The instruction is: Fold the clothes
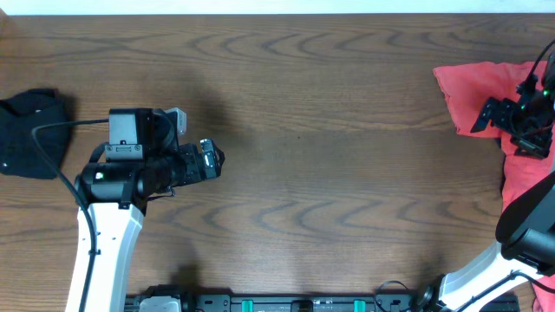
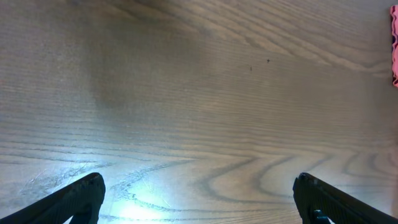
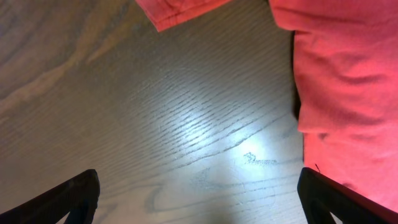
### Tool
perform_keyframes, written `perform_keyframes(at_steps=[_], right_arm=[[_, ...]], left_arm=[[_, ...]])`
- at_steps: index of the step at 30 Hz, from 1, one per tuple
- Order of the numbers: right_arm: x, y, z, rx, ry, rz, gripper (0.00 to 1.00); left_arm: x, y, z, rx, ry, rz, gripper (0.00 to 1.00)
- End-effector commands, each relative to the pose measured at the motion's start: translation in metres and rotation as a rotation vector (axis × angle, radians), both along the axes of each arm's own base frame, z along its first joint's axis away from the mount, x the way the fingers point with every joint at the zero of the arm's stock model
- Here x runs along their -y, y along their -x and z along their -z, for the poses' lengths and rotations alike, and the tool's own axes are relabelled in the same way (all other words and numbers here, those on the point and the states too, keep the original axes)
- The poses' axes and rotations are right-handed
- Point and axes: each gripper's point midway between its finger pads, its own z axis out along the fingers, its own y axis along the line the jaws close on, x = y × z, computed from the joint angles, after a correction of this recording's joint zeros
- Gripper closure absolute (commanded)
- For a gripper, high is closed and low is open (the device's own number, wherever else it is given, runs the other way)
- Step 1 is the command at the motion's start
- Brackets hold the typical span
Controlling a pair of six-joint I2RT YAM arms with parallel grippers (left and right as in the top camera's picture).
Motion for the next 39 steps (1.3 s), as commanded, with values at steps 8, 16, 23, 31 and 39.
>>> perform_keyframes(at_steps=[8,16,23,31,39], right_arm=[[0.003,-0.014,0.023,0.022,-0.099,-0.044,0.12],[-0.035,-0.065,0.041,0.117,-0.055,-0.290,0.02],[-0.055,-0.107,0.043,0.214,0.049,-0.381,0.01],[-0.046,-0.112,0.070,0.190,0.053,-0.436,0.02],[-0.041,-0.115,0.113,0.135,0.048,-0.432,0.05]], left_arm=[[0.001,-0.008,0.017,-0.057,-0.009,0.039,0.02],[0.001,-0.015,0.024,-0.069,-0.008,0.039,0.02],[0.001,-0.012,0.025,-0.080,-0.007,0.039,0.02],[0.002,-0.011,0.025,-0.086,0.001,0.039,0.02],[0.002,-0.013,0.024,-0.081,0.004,0.032,0.02]])
